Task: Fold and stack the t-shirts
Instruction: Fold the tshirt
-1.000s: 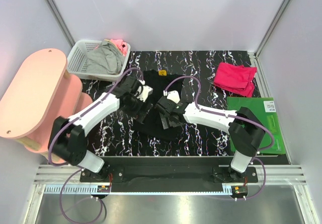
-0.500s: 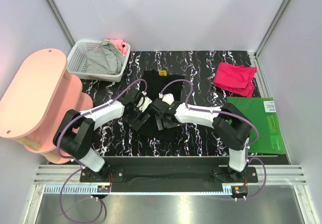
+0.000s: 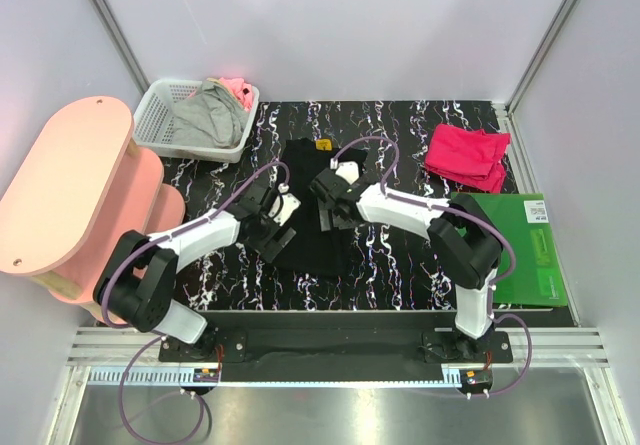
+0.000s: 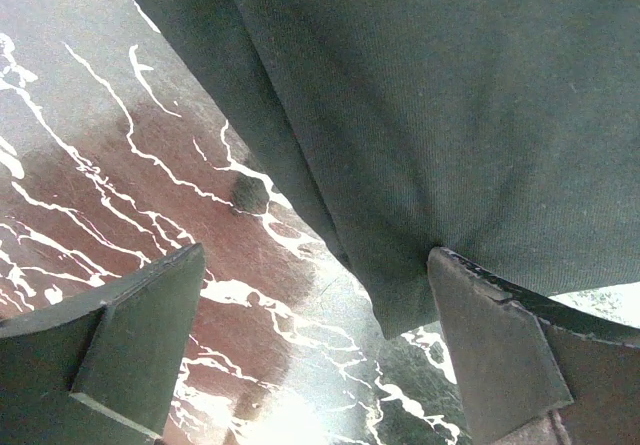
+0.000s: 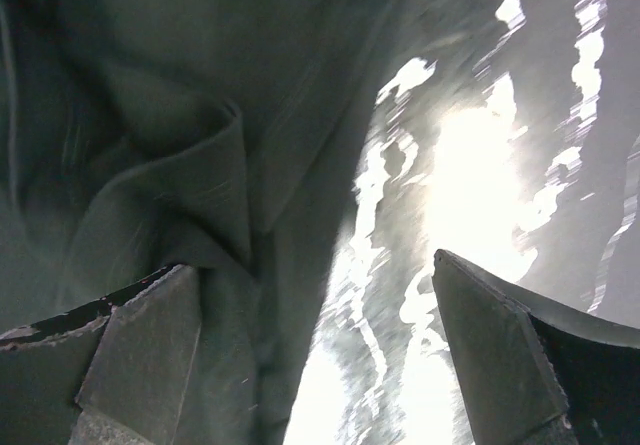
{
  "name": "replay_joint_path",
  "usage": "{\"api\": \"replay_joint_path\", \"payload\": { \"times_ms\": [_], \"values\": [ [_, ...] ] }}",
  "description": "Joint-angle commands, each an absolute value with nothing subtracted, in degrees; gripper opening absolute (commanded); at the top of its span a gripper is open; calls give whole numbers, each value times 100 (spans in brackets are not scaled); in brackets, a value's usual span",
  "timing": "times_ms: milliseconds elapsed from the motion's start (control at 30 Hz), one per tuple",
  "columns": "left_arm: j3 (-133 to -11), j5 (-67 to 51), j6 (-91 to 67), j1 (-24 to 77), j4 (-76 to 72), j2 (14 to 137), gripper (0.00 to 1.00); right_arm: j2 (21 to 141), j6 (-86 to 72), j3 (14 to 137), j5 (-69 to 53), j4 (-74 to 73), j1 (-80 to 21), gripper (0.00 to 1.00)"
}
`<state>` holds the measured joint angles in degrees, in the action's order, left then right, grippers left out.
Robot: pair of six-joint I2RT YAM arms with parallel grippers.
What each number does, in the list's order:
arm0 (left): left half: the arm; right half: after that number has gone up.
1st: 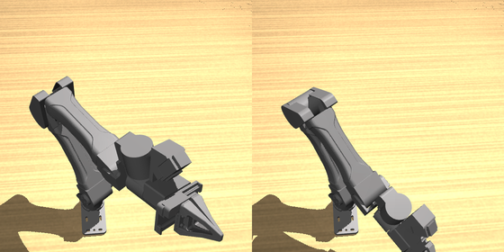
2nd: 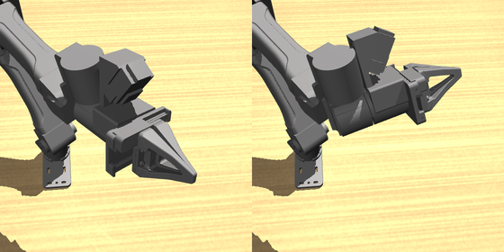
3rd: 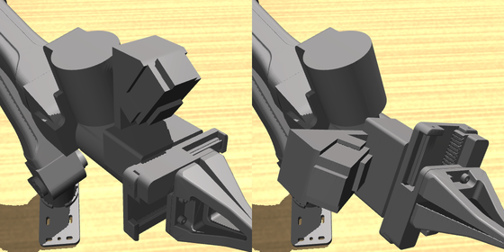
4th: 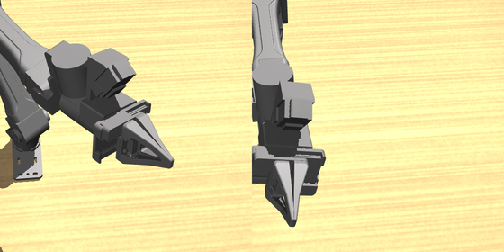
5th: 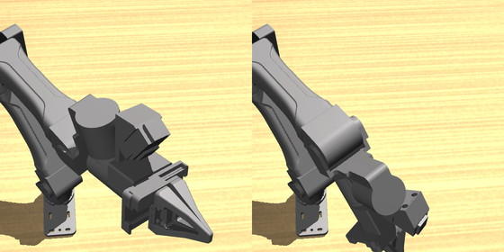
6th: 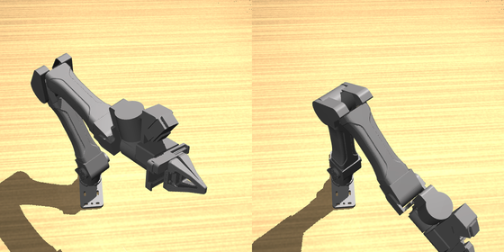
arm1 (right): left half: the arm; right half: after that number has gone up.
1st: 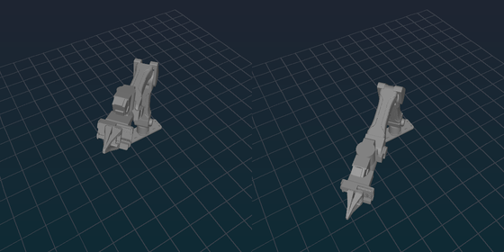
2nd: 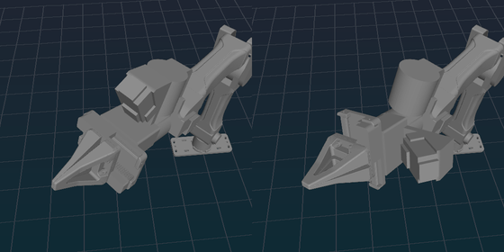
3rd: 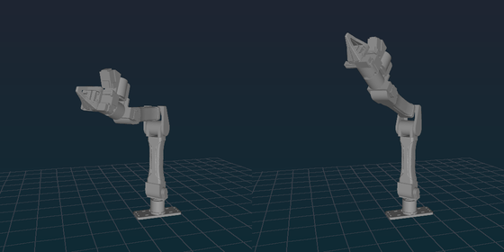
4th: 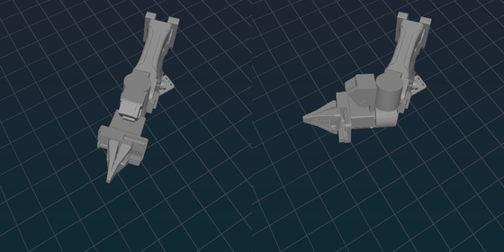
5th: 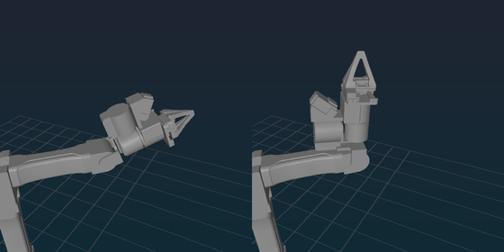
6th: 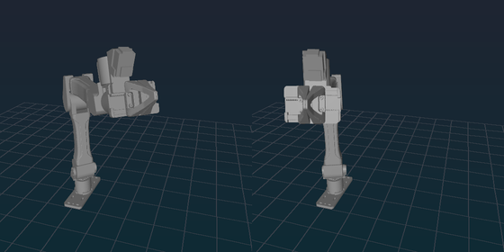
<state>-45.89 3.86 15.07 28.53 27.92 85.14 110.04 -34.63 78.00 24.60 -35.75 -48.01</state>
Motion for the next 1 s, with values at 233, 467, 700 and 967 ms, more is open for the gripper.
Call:
{"api": "replay_joint_path", "payload": {
  "times_ms": [233, 467, 700, 967],
  "values": [
    [-4008, 765, 1916, 2839, 2856, 8157, 99, 11285, -2927, 8104, 3058, -3436, -3921, 100],
    [-3876, 782, 1995, 2839, 2909, 7989, 99, 10995, -2821, 8226, 3865, -3935, -3604, 100],
    [-3964, 800, 1986, 2839, 3067, 7814, 99, 10732, -2926, 8762, 3701, -4666, -3524, 100],
    [-4692, 1010, 1872, 2786, 3716, 7076, 99, 9783, -2296, 8183, 3216, -4685, -4663, 100]
  ]
}}
